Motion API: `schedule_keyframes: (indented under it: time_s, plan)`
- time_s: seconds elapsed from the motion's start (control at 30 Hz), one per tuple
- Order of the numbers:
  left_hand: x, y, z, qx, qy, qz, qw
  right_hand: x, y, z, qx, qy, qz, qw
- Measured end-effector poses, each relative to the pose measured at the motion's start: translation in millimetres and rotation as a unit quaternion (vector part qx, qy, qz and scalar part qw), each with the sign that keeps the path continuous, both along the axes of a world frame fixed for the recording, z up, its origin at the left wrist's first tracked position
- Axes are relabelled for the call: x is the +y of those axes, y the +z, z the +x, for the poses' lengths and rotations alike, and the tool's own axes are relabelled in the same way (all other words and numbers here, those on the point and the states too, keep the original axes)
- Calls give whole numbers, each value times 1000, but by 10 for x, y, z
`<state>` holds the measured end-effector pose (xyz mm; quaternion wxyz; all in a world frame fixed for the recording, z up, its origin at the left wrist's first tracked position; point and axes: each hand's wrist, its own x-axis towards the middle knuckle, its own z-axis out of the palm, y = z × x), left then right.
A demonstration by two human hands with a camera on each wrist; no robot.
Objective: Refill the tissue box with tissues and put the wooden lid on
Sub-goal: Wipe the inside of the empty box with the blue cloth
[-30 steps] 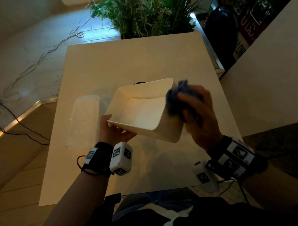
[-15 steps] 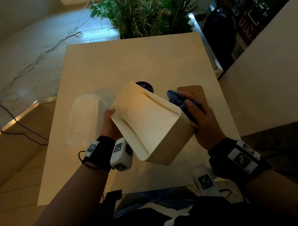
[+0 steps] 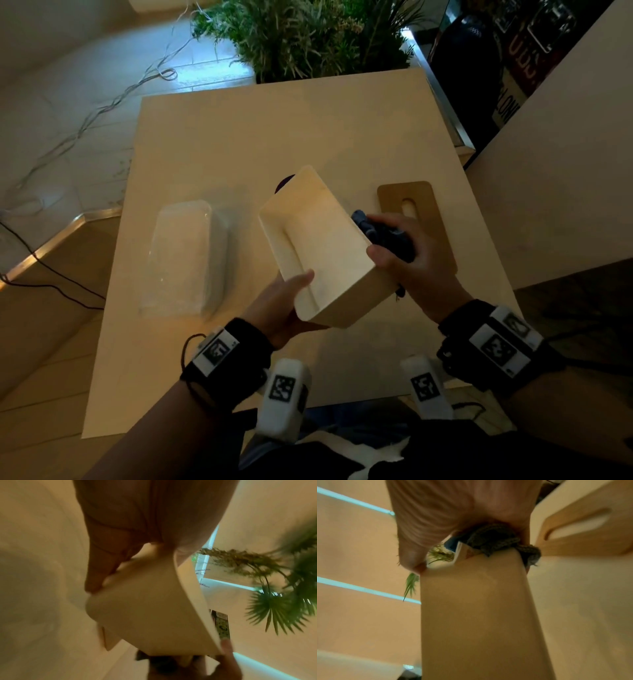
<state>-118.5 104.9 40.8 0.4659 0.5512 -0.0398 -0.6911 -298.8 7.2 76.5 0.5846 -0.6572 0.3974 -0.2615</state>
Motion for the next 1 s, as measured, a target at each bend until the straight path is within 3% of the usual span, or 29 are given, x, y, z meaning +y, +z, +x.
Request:
schedule_keyframes:
  time_s: [0.1,0.2,0.3,0.43,0.5,0.57,0.63,0.67,0.73,0.83,0.9,0.93,1.0]
  plan:
    - [64,-68,12,-71,16,-7,997,68,-2,24,9,53,-196,979]
    - [118,-141,81,-129,13,-35,991,126,-54,16,-39,157,-338,927]
    - [159,-129,146,-194,-40,-61,978,-83,-132,16,-20,222,-348,910]
    - [171,-100,137,-201,-85,-73,973,-409,-152,189,99,105,-279,949]
    - [168,-96,144,-213,-91,-66,971,-339,-80,259,120,142,-311,932]
    - [190,-86,190,-208,-92,-69,971,-292,18,271,85,233,-372,895]
    - [224,-93,251,-196,-120,-77,970,-452,86,288,68,270,-402,872]
    - [233,-94,278,-195,-142,-86,967,-573,91,321,72,254,-405,875]
    - [252,-67,318,-205,-170,-97,959,-788,75,403,84,188,-347,915]
    - [271,-74,397,-208,-186,-98,955,-968,88,453,108,118,-63,985]
    - [291,-73,432,-212,-202,-94,952,-990,92,419,102,91,61,989]
    - [294,-67,439,-214,-206,-91,951,-964,100,390,103,87,54,989]
    - [278,-54,425,-216,-192,-90,953,-814,114,340,112,79,-76,988]
